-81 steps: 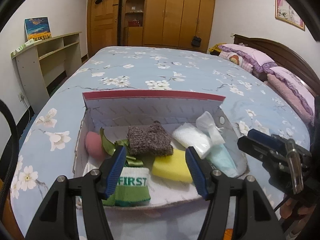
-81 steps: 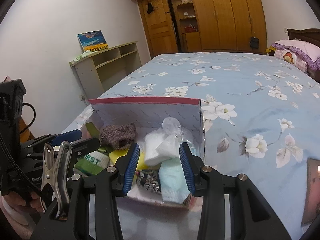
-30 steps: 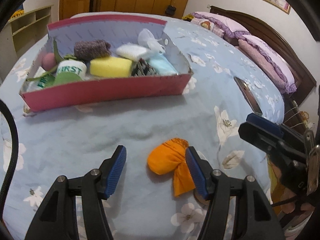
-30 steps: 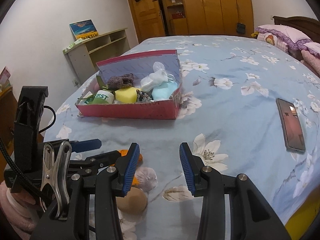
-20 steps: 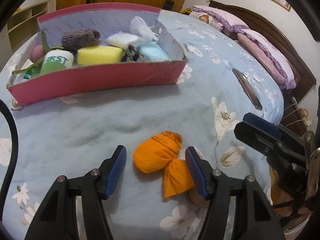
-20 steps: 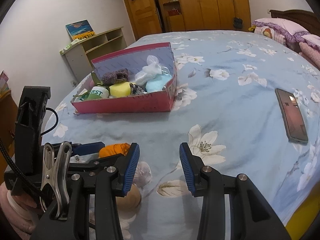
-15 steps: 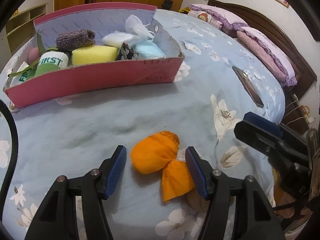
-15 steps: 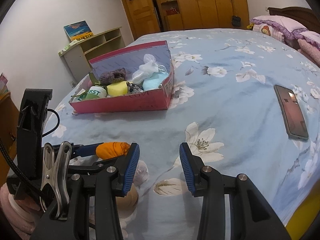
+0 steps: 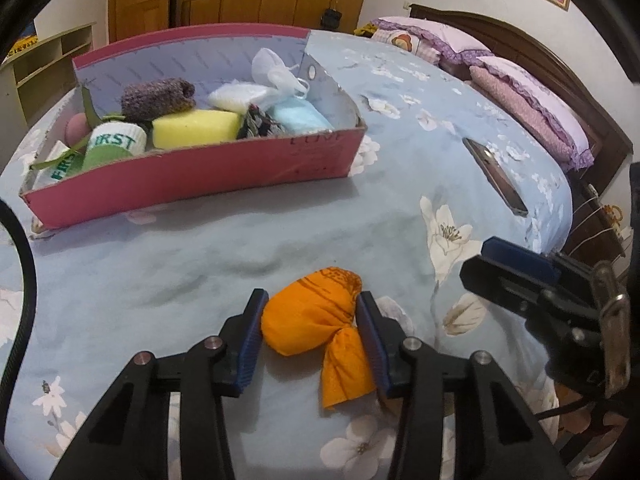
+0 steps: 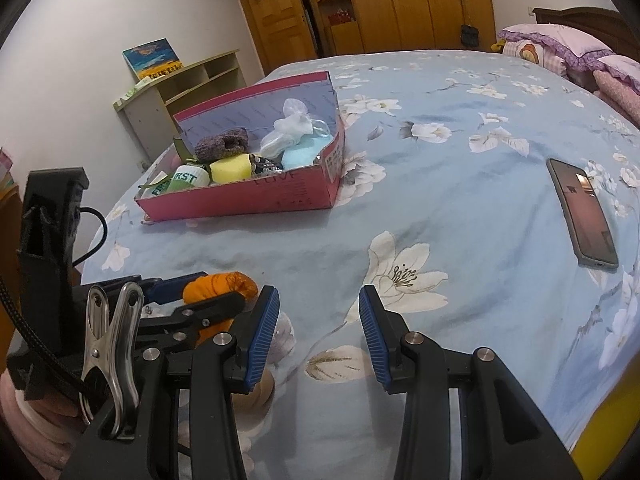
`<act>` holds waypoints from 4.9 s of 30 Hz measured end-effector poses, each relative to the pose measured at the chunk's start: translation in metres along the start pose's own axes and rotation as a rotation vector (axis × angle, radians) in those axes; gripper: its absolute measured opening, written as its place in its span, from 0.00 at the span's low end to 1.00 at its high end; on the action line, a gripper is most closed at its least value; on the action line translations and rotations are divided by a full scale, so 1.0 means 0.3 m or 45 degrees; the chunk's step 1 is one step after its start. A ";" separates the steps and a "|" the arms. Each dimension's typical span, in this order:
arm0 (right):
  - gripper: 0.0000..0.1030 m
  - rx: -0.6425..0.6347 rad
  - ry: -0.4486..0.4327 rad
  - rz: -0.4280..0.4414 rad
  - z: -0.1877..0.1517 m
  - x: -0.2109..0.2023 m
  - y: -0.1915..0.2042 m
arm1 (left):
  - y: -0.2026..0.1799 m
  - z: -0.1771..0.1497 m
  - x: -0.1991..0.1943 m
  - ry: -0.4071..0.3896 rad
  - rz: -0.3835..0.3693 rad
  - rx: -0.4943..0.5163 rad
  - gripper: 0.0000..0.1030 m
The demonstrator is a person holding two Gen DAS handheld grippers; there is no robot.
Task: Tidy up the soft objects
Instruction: 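Grasp the orange bow-shaped cloth with the left gripper while the right grasps the tan ball, then carry the orange cloth and tan ball over the box with both grippers, then open both grippers to drop the orange cloth and tan ball into the box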
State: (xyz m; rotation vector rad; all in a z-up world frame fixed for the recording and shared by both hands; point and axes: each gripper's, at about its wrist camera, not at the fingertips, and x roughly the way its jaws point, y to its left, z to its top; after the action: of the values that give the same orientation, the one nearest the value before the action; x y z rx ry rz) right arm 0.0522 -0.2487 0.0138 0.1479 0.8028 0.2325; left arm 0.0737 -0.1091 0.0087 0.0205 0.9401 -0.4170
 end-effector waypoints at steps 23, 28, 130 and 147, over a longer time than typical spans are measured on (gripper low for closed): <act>0.42 -0.137 0.085 0.041 -0.089 -0.039 0.167 | 0.166 -0.087 -0.150 -0.073 0.080 -0.140 0.46; 0.42 -0.145 0.136 0.022 -0.114 -0.013 0.188 | 0.188 -0.113 -0.175 -0.083 0.078 -0.159 0.46; 0.33 -0.229 -0.053 0.047 0.506 0.428 0.272 | 0.547 0.503 0.052 -0.280 0.335 -0.203 0.46; 0.39 -0.211 -0.060 0.038 0.493 0.461 0.247 | 0.543 0.487 0.085 -0.236 0.348 -0.212 0.60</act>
State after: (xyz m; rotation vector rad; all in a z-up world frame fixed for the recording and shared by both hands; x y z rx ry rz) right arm 0.2412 -0.1473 0.0355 0.0092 0.7313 0.3211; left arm 0.2587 0.0035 0.0492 -0.0406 0.7733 -0.0847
